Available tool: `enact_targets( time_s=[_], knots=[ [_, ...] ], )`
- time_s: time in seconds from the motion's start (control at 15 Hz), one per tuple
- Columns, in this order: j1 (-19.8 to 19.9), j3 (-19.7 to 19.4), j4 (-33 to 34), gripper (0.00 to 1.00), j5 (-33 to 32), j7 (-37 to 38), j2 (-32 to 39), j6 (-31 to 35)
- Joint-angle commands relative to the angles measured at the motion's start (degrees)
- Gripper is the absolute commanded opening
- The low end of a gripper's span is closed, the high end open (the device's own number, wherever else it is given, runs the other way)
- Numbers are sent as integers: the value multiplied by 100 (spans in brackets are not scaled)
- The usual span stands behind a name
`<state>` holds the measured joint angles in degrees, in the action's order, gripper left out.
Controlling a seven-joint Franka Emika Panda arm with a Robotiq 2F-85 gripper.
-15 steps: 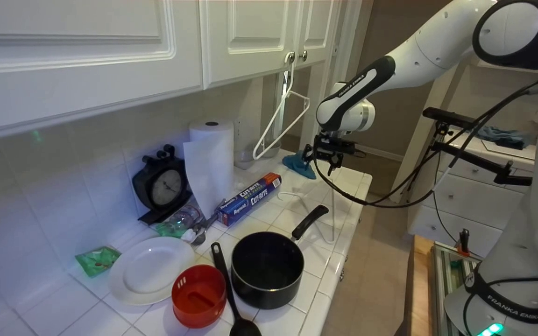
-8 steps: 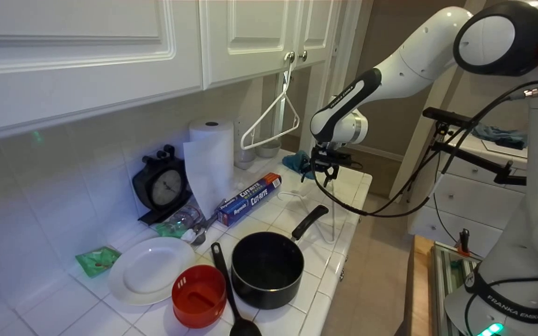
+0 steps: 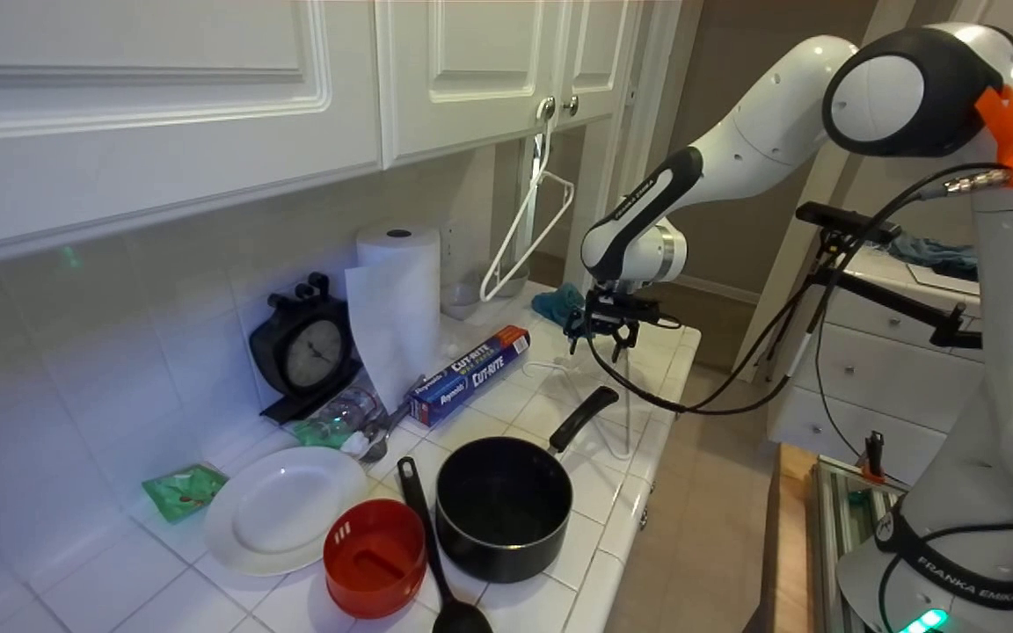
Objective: Pick up the hanger from the counter and hang it on the hanger on the cabinet.
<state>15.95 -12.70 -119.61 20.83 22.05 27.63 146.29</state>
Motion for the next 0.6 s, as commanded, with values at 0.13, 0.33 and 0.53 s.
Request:
enact_targets(
  time_s=[0.13,0.33,0.53],
  knots=[
    [81,48,427,100,213,171,399,-32],
    [83,33,618,100,181,235,561,-106],
    [55,8,736,74,128,293,671,-138]
  ],
)
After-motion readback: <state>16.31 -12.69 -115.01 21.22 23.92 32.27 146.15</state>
